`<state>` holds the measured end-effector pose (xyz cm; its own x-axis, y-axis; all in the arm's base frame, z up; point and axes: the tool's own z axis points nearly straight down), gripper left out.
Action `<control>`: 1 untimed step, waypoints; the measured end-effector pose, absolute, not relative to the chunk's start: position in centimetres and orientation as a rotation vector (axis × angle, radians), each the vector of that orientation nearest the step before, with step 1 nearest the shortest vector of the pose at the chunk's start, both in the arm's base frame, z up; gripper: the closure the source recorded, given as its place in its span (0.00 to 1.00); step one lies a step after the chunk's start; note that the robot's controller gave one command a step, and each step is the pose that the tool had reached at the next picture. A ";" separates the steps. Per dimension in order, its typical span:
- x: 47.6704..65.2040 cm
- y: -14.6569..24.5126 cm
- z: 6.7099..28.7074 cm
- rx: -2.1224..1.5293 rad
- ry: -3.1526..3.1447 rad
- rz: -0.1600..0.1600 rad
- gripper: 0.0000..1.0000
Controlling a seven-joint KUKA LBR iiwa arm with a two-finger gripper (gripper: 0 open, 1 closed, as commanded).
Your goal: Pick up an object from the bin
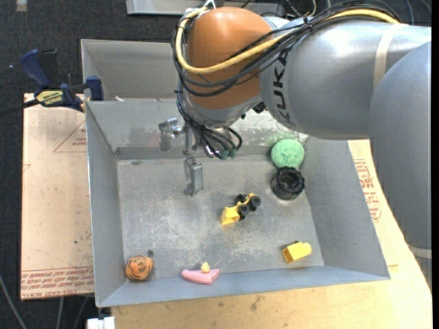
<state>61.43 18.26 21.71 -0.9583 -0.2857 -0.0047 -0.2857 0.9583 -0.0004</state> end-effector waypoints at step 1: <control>61.8 17.7 26.6 -0.438 3.113 0.003 0.00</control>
Offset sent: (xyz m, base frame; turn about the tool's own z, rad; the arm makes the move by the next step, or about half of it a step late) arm 0.0186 -0.0306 0.0158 -0.1499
